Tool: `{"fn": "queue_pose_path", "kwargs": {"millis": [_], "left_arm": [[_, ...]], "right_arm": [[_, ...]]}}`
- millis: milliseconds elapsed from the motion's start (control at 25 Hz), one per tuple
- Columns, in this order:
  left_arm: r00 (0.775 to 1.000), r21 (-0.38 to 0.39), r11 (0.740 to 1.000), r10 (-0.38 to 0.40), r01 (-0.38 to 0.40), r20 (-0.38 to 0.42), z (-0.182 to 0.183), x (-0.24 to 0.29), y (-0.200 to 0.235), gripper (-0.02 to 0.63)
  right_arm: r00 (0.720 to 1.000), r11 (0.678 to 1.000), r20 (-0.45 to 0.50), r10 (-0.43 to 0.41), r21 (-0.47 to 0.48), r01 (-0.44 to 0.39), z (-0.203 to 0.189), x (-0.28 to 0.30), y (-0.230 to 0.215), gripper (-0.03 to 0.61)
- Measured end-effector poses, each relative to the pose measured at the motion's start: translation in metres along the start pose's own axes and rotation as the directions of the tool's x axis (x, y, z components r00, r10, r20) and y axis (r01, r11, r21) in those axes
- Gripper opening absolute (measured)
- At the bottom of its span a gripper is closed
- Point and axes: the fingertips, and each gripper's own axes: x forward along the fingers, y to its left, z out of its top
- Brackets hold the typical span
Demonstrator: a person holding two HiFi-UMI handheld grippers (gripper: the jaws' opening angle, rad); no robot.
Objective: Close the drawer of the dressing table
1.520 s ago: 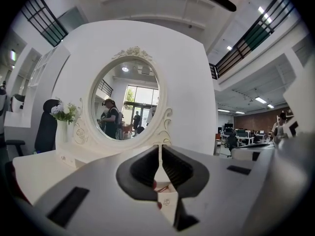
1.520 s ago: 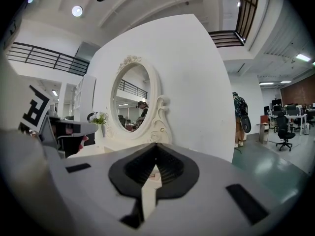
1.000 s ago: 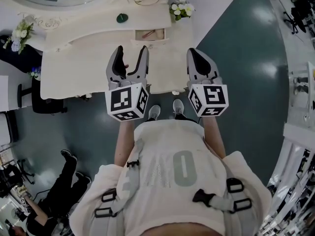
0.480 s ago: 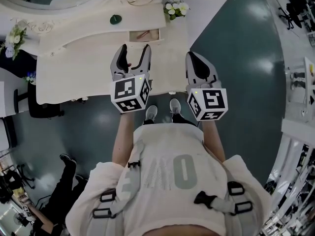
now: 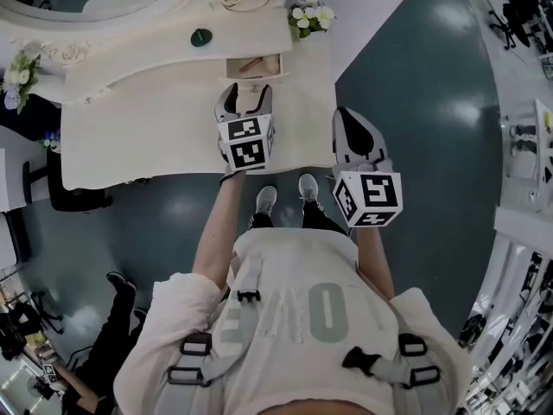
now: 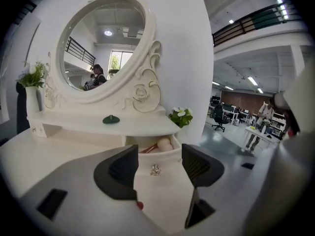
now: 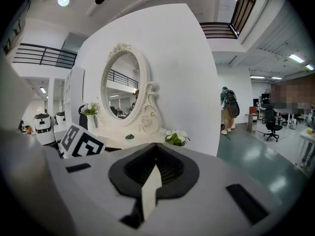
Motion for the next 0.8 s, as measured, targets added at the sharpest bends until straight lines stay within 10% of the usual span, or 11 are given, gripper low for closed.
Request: {"fn": "queue_pose_path", "kwargs": {"millis": [800], "left_arm": [[0.987,-0.018,1.000,0.021,-0.025,-0.162,-0.060,0.043,0.008,0.224]], "right_arm": [[0.997,0.999,-0.067,-0.045,0.027,0.047,-0.030,-0.005,-0.008,0.008]]}}
